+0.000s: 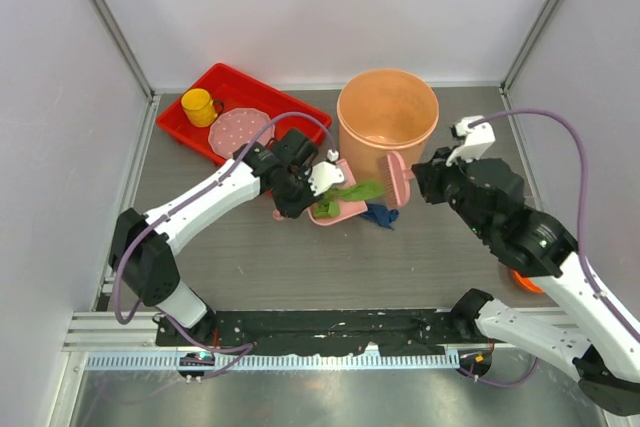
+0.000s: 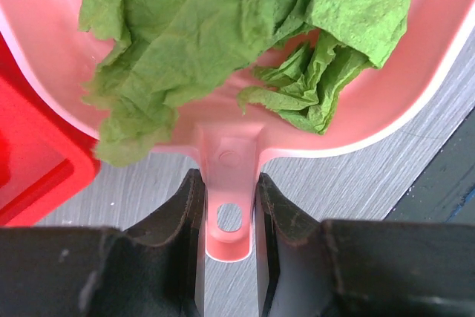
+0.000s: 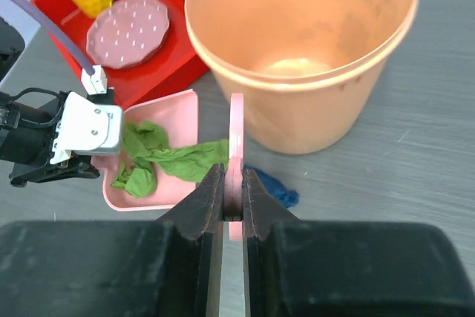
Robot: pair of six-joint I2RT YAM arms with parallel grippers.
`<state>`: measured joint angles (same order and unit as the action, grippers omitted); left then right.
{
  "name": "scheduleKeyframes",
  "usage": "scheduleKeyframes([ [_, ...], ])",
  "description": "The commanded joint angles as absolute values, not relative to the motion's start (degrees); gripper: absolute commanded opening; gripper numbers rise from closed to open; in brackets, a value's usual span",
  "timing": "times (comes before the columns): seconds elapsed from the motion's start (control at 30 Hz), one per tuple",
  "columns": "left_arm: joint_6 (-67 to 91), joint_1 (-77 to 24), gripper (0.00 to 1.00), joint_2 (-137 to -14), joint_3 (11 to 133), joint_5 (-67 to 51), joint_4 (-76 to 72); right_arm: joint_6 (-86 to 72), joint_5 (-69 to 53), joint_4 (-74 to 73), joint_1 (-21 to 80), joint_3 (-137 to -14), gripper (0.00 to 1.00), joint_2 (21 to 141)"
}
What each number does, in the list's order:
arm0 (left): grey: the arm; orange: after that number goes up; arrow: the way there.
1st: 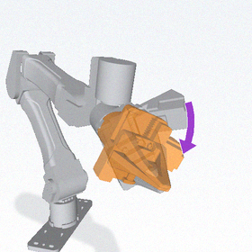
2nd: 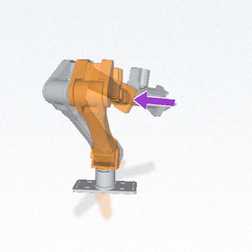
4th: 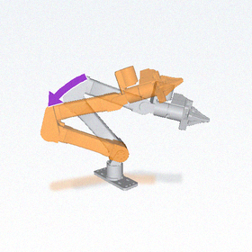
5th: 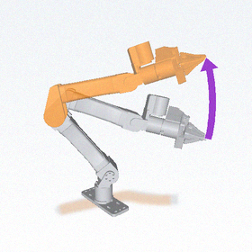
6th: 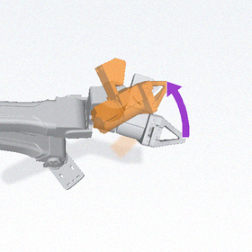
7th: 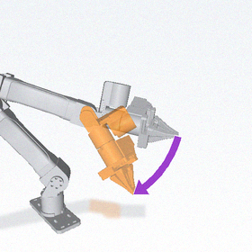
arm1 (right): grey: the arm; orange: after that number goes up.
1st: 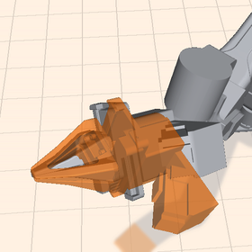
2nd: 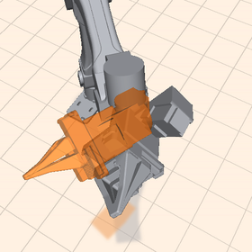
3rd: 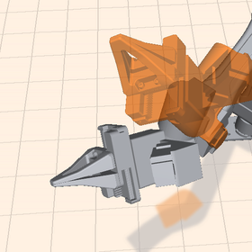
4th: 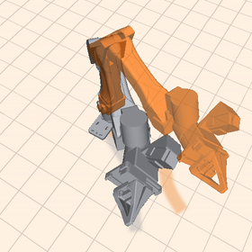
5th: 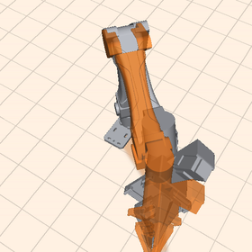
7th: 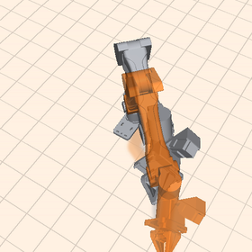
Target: Sweep away the paper scraps from the table
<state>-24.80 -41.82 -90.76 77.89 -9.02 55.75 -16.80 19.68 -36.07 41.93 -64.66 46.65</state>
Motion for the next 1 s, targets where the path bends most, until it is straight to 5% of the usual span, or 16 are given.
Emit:
scheduleKeyframes([
  [0.0, -22.6, -39.7, 0.00, -87.9, 81.6, -5.6, 58.6, -13.3, 25.9, -34.4, 42.2, -69.1, 0.01, 40.9],
  [0.97, -20.2, -29.4, 0.00, -85.9, 97.5, -2.7, 63.1, -9.7, 17.1, -34.0, 42.2, -66.6, 0.01, 38.5],
])
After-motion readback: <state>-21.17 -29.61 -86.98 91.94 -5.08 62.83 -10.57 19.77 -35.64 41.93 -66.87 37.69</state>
